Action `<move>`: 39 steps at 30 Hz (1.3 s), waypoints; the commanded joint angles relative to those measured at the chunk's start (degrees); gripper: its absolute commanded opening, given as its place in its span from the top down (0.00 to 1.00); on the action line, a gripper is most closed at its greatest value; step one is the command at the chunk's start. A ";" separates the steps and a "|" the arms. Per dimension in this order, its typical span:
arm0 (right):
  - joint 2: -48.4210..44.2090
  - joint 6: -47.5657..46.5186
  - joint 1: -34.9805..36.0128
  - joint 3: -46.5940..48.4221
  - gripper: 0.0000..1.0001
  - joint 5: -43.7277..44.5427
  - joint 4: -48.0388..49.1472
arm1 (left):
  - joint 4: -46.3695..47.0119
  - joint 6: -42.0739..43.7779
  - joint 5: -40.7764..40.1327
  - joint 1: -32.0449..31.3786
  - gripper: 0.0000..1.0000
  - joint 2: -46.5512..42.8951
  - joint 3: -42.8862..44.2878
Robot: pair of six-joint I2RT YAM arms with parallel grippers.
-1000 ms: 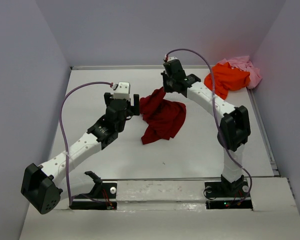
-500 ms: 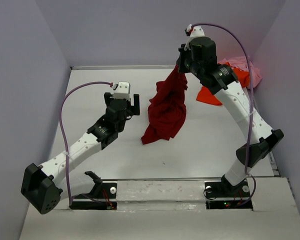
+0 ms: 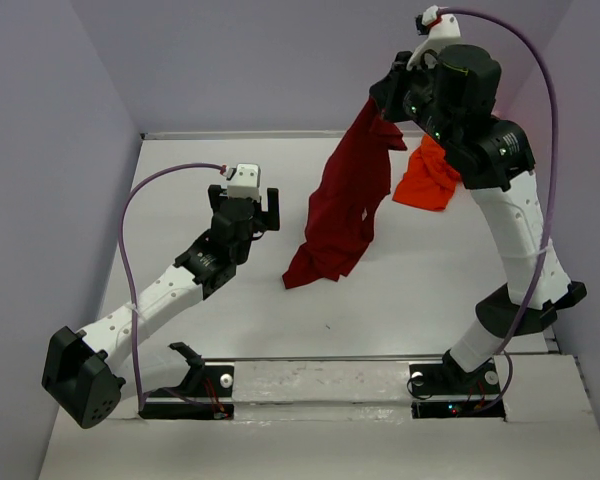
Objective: Fold and stack the t-shirts
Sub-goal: Flatten out the tshirt
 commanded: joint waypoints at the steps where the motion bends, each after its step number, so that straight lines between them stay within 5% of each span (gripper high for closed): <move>1: -2.56 0.77 0.38 6.95 1.00 -7.22 1.57 | 2.82 0.70 -1.31 -0.35 0.01 -1.26 -0.57; 17: -4.14 4.37 0.38 -5.60 1.00 -16.64 5.52 | 3.43 0.62 -2.36 -0.44 0.01 -3.10 -1.10; 25: -6.52 3.23 7.38 -17.12 1.00 -13.92 7.37 | 3.17 0.18 -4.47 -0.44 0.01 -2.75 -0.83; 32: -1.78 0.25 23.37 -5.99 1.00 -1.01 -0.52 | 3.61 -0.26 -8.42 -0.35 0.01 -4.42 -1.45; 39: 8.67 0.68 30.78 6.25 1.00 1.12 -2.04 | 3.26 -0.35 -10.71 -0.35 0.01 -5.21 -1.28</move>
